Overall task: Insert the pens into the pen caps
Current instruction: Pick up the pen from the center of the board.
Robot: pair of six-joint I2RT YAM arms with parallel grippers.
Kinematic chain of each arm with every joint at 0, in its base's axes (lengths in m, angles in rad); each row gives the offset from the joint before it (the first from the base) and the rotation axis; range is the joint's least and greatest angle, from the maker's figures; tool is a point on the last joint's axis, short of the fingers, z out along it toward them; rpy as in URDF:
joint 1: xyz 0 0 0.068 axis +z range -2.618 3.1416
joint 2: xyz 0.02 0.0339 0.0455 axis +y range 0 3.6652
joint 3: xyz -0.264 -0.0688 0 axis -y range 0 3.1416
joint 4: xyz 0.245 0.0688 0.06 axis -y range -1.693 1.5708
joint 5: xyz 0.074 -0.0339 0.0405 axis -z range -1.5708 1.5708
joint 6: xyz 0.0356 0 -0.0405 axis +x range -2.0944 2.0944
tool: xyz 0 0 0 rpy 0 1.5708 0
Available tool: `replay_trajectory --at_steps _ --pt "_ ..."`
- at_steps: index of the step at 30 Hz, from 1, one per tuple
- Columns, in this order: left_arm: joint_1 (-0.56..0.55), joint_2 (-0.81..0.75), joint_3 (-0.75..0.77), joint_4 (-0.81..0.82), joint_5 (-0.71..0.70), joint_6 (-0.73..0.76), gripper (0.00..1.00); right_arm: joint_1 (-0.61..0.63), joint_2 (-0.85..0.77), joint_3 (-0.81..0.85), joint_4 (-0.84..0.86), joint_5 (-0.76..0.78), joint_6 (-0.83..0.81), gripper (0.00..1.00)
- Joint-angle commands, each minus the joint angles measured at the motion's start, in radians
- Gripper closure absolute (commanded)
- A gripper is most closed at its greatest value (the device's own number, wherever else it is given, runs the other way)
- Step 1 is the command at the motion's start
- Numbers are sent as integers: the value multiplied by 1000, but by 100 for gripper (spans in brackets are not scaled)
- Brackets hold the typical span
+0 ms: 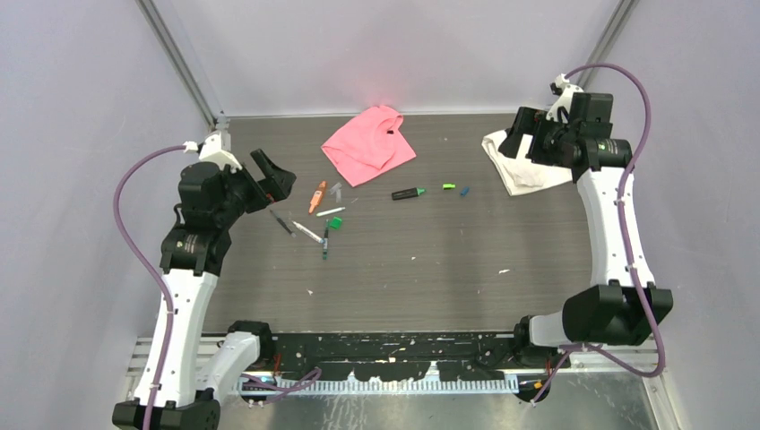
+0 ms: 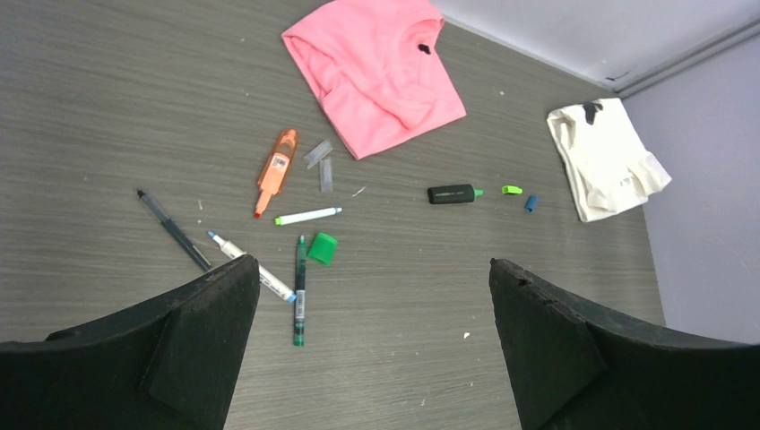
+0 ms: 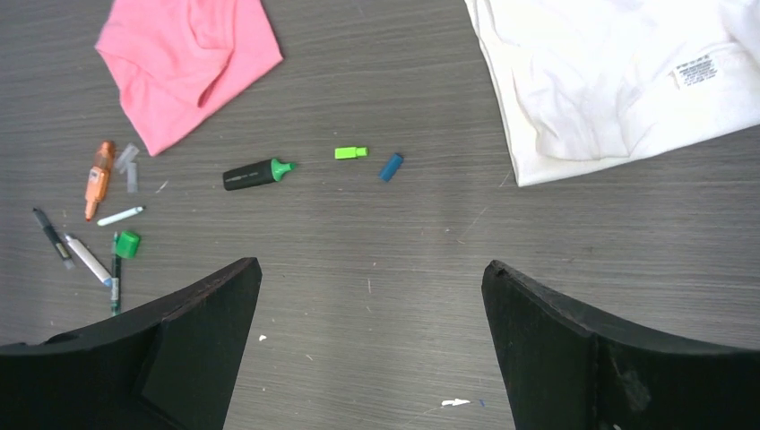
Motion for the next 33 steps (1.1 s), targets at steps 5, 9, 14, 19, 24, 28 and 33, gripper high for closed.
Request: replay_trajectory --at_steps 5,9,14,19,24,28,33 --pt "-4 42 -48 80 -41 -63 0 -19 138 81 -17 -88 -38 0" --pt "-5 109 -65 126 -28 -81 0 -8 177 56 -33 -243 -106 0" --pt "-6 232 -26 169 54 -59 0 9 237 81 -108 -278 -188 0" --pt "-11 369 15 175 140 -31 0 17 372 207 -328 -365 -300 0" --pt "-35 455 32 149 130 15 3 23 436 246 -393 -466 -387 0" --pt "-82 516 59 85 72 83 7 26 381 131 -227 -530 -365 0" --pt "-231 618 107 31 -66 155 11 56 361 29 -107 -587 -366 0"
